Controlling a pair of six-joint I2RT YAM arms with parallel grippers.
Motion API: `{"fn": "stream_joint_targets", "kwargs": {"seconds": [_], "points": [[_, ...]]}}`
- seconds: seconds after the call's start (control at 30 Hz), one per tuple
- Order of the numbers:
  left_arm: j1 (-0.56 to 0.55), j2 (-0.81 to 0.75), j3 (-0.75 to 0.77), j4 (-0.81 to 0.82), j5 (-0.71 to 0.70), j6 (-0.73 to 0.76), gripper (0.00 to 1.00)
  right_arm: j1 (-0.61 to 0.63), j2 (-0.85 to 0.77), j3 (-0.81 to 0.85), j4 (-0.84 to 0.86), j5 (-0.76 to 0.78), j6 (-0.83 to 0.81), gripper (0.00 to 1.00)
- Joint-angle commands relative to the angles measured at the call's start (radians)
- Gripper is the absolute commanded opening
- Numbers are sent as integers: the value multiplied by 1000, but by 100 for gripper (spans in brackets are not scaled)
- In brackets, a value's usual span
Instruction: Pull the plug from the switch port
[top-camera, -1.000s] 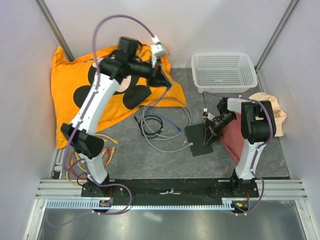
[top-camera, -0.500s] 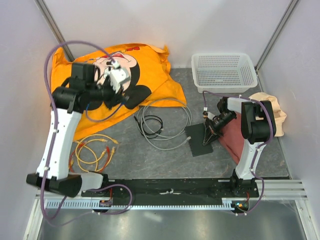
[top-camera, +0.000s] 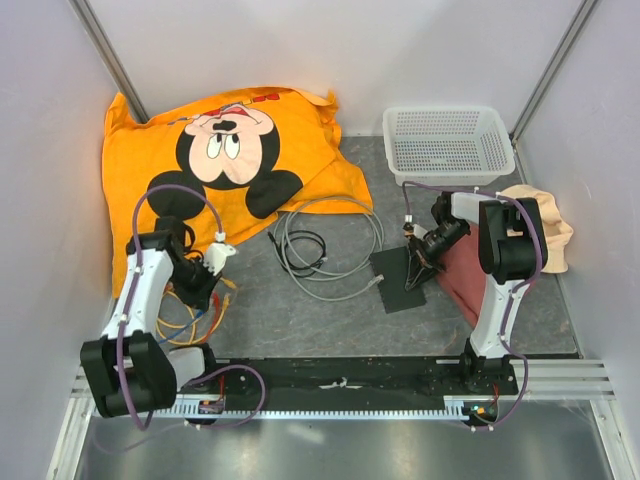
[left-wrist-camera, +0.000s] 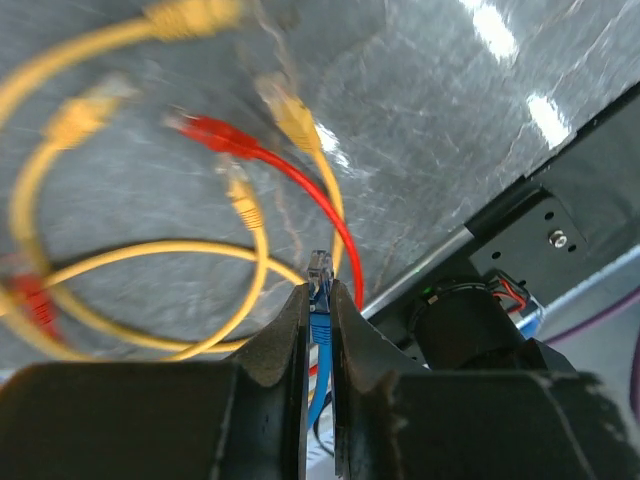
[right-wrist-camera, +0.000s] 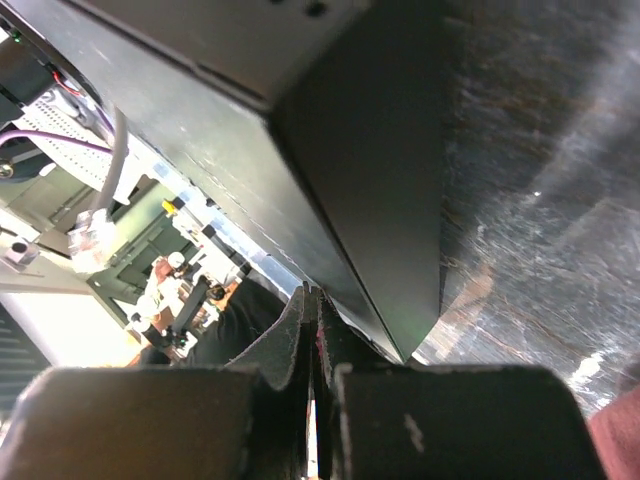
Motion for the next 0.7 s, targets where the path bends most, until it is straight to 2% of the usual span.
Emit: {"fn": "stream_joint_targets", "kwargs": {"seconds": [0.0,0.03,0.1,0.17,0.2,0.23,0.27,0.37,0.4,0.47,0.5,0.53,0.57,0.67], "points": [[14,35,-57,83,-7,64,2,20,43,19,252,167,-58,0],[15,48,-58,115,-10,48,21,21,42,16,252,167,-59,0],[14,61,-7,116,14,28,34,21,34,-1,256,167,-62,0],[9,66,70,85,124,-1,47,21,26,-10,262,173,-64,0],[-12,69,159,82,170,-16,52,21,22,-17,262,173,-64,0],[-31,80,200,82,259,-65,62,21,22,-18,264,173,-64,0],[-57,89,237,109,296,-102,66,21,22,-18,264,173,-64,0],[-248,149,328,245,356,-293,73,21,26,-7,262,170,-61,0],[-361,167,342,291,358,-330,77,20,28,-3,261,170,-59,0],[-471,256,353,371,334,-384,79,21,31,5,256,167,-59,0],[-562,309,386,381,271,-383,79,20,29,9,255,167,-62,0],[-597,362,414,382,225,-403,79,21,23,12,255,167,-62,1],[-623,482,487,379,174,-430,79,20,17,11,253,169,-65,1],[-644,674,630,346,-11,-673,78,20,-7,2,256,172,-70,1]]}}
